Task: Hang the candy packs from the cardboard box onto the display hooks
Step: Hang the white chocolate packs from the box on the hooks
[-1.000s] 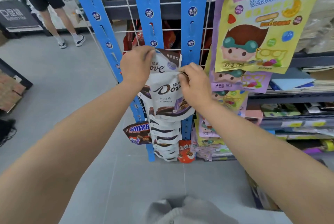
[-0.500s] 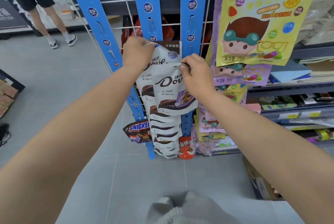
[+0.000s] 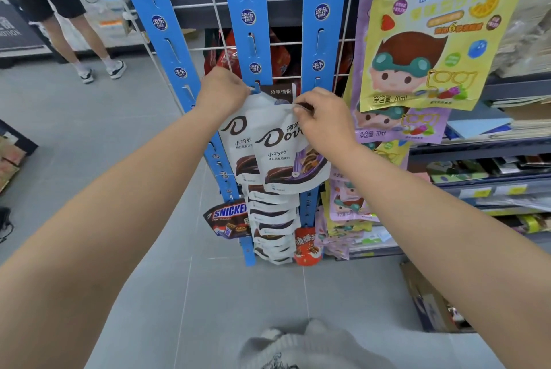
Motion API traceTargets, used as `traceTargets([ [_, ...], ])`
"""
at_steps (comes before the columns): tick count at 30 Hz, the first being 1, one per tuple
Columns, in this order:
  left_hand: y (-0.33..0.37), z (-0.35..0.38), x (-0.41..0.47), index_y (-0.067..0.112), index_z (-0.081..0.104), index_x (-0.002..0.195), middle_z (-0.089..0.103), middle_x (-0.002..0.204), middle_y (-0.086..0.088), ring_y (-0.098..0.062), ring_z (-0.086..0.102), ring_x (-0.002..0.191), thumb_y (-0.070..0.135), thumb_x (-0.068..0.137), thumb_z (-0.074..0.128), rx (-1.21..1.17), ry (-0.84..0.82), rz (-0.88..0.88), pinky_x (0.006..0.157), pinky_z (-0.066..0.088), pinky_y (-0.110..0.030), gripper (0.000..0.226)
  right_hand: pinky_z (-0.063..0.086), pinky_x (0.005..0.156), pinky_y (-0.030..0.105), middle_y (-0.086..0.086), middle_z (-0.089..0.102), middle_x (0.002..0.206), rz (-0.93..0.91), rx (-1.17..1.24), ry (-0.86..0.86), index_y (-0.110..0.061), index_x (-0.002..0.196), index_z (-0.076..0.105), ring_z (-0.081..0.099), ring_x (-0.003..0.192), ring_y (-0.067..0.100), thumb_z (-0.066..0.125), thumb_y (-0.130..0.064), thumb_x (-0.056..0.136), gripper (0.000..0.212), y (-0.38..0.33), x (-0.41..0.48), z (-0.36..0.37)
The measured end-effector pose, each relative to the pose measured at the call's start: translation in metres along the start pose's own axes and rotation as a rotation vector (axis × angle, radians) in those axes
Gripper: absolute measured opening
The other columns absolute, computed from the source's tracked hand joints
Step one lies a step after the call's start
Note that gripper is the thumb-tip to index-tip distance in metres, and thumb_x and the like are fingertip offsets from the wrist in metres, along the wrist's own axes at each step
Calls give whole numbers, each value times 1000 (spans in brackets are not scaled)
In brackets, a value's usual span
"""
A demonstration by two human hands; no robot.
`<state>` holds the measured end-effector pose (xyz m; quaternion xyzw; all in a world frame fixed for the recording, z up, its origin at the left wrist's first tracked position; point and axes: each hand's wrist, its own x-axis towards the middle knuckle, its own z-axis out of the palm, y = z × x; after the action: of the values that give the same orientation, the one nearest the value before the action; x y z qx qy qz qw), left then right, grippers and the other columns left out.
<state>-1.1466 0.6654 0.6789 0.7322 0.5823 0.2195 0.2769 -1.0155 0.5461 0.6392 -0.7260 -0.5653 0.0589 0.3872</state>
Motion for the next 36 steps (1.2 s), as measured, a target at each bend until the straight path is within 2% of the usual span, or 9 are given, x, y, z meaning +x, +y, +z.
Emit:
traceTargets([
  [6, -16, -12, -5, 11, 72, 99, 68, 99, -4, -20, 57, 87, 23, 89, 60, 299, -32, 125, 76, 49, -33, 19, 48, 83, 34, -1, 67, 103, 38, -42, 14, -20, 105, 70, 59, 98, 18, 56, -27, 90, 21, -14, 5, -2],
  [9, -13, -21, -8, 12, 71, 93, 69, 93, -6, -25, 63, 86, 28, 88, 58, 400, 67, 156, 74, 51, -35, 21, 47, 81, 29, -3, 68, 106, 37, -54, 30, -23, 106, 70, 59, 100, 16, 57, -28, 90, 21, -21, 7, -4],
  [12, -5, -29, -17, 11, 72, 89, 70, 85, -7, -24, 64, 78, 37, 91, 53, 328, 198, 339, 67, 50, -32, 33, 44, 79, 26, -5, 69, 106, 48, -46, 62, -23, 103, 71, 60, 100, 14, 57, -27, 89, 21, -28, 11, -7],
  [15, 9, -33, -29, 15, 69, 110, 69, 104, 1, -9, 60, 91, 37, 89, 58, 120, 7, 523, 84, 47, -25, 32, 50, 79, 29, -5, 72, 99, 55, -11, 97, -22, 98, 74, 64, 94, 15, 60, -25, 86, 19, -40, 20, -11],
  [17, 14, -29, -31, 16, 61, 123, 65, 118, 0, -12, 58, 108, 32, 89, 59, 212, -91, 595, 94, 43, -26, 37, 53, 81, 33, -3, 73, 97, 54, 33, 105, -22, 97, 75, 65, 93, 15, 63, -23, 83, 18, -50, 27, -14],
  [21, 14, -27, -23, 20, 63, 116, 67, 114, -2, -21, 58, 111, 29, 92, 52, 270, 34, 602, 91, 48, -40, 28, 53, 83, 31, -5, 73, 94, 46, 127, 116, -19, 94, 76, 64, 89, 10, 67, -23, 81, 16, -64, 40, -19],
  [25, 10, -29, -24, 16, 65, 111, 68, 107, -3, -21, 60, 102, 27, 94, 50, 243, 85, 602, 84, 48, -34, 25, 49, 78, 24, -8, 69, 90, 40, 113, 119, -20, 91, 74, 58, 85, 4, 69, -26, 80, 14, -59, 46, -22],
  [29, 0, -28, -23, 13, 64, 113, 68, 109, -4, -19, 61, 102, 24, 95, 49, 142, 117, 559, 83, 45, -27, 26, 48, 80, 28, -5, 69, 97, 104, 101, 142, -20, 95, 72, 58, 93, 9, 67, -24, 81, 16, -44, 45, -25],
  [36, 6, -21, -19, 17, 63, 108, 69, 103, -2, -19, 63, 95, 26, 90, 56, -64, 293, 495, 86, 51, -38, 22, 49, 78, 30, -4, 69, 94, 112, 168, 228, -18, 97, 72, 57, 87, 9, 61, -24, 86, 16, -45, 51, -22],
])
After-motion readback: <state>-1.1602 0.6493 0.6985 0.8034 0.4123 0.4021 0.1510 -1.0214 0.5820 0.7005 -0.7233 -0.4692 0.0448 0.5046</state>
